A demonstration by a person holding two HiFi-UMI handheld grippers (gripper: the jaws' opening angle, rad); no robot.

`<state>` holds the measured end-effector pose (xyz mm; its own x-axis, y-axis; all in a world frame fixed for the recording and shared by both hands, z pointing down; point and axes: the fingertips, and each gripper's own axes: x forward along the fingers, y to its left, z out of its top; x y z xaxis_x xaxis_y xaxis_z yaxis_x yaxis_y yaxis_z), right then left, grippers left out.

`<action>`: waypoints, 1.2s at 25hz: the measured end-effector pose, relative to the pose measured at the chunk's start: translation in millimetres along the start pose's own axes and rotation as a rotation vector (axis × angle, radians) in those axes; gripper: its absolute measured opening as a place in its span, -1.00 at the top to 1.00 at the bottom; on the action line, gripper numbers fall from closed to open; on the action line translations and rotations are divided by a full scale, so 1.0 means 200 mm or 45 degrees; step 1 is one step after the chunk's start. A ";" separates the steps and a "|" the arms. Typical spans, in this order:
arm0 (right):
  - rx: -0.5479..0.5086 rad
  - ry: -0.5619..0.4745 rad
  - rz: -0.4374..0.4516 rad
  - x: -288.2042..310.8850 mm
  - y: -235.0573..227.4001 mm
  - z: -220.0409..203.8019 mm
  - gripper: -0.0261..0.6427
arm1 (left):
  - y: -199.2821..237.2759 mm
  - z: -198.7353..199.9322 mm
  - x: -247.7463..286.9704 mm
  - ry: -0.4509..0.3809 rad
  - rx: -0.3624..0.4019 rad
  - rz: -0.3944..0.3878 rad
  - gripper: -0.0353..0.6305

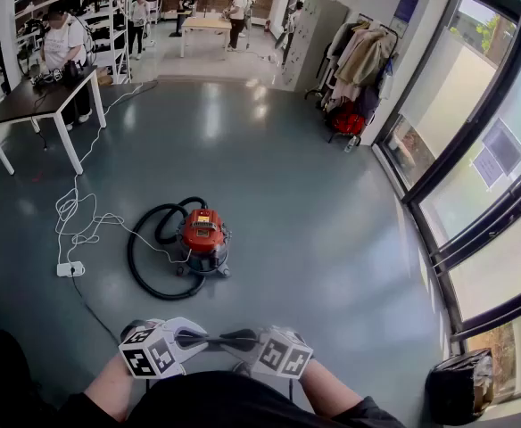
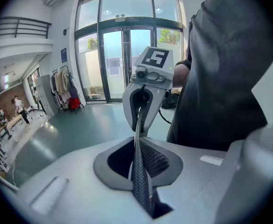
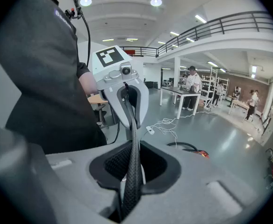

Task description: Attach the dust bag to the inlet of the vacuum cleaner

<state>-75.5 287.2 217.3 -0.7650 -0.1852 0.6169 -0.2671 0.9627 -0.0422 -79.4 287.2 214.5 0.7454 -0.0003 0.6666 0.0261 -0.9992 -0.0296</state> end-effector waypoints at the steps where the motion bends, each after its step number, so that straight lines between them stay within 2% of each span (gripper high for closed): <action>1: 0.000 0.005 -0.002 0.00 0.00 0.00 0.82 | 0.00 0.00 0.00 -0.001 -0.002 0.000 0.75; 19: 0.019 -0.033 0.038 -0.02 -0.01 -0.03 0.80 | -0.01 0.01 0.03 0.020 -0.018 -0.004 0.76; 30: -0.024 -0.059 0.095 -0.14 -0.07 -0.13 0.81 | 0.02 0.11 0.16 0.042 -0.047 0.040 0.76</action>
<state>-36.3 283.8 220.9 -0.8088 -0.1211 0.5755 -0.1974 0.9777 -0.0717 -41.1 285.0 218.3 0.7233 -0.0326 0.6897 -0.0222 -0.9995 -0.0240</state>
